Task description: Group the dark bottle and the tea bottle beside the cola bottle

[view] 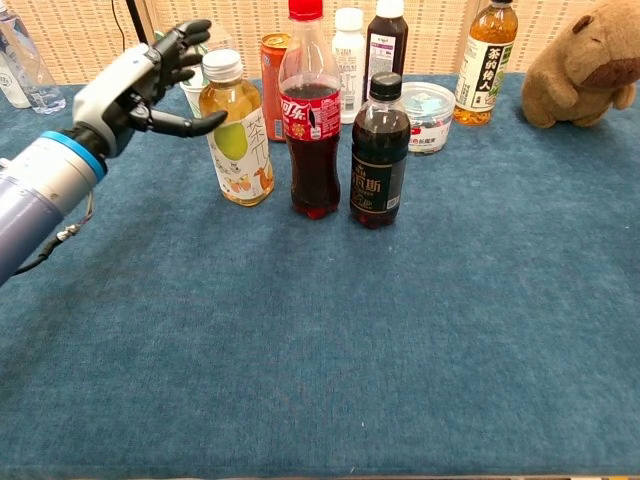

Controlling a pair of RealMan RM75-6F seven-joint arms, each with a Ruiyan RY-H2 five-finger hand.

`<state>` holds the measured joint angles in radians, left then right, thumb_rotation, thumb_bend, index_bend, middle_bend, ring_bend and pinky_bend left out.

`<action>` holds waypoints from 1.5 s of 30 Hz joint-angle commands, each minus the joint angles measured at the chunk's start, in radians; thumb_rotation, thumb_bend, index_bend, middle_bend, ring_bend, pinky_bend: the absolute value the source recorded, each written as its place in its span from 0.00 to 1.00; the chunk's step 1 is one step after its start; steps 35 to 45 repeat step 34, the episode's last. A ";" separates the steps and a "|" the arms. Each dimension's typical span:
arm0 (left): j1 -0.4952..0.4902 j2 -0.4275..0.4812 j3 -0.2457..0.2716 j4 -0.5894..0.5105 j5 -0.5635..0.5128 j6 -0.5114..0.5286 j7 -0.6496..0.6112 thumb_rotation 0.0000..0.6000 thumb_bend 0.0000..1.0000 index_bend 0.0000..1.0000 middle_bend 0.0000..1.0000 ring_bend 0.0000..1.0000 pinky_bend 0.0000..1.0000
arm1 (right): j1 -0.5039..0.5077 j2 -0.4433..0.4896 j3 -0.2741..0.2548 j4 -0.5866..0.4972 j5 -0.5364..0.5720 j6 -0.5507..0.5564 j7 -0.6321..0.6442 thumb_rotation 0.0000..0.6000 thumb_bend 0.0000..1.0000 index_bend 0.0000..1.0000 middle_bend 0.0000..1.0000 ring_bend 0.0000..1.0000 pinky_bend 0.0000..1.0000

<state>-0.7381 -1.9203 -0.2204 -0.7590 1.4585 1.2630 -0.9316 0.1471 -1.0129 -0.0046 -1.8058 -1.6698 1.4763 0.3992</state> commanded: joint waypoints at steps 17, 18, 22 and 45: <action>0.318 0.647 0.131 -0.766 0.002 0.190 0.509 1.00 0.20 0.00 0.00 0.00 0.00 | -0.040 -0.026 0.032 -0.023 0.059 0.048 -0.302 1.00 0.00 0.00 0.00 0.00 0.00; 0.360 0.716 0.170 -0.813 0.014 0.205 0.522 1.00 0.20 0.00 0.00 0.00 0.00 | -0.047 -0.026 0.033 -0.030 0.077 0.047 -0.353 1.00 0.00 0.00 0.00 0.00 0.00; 0.441 0.820 0.238 -0.885 0.027 0.236 0.555 1.00 0.18 0.00 0.00 0.00 0.00 | -0.059 -0.029 0.042 -0.064 0.128 0.045 -0.495 1.00 0.00 0.00 0.00 0.00 0.00; 0.638 0.871 0.338 -0.896 0.035 0.341 0.711 1.00 0.10 0.00 0.00 0.00 0.00 | -0.076 -0.006 0.048 -0.162 0.215 0.031 -0.696 1.00 0.00 0.00 0.00 0.00 0.00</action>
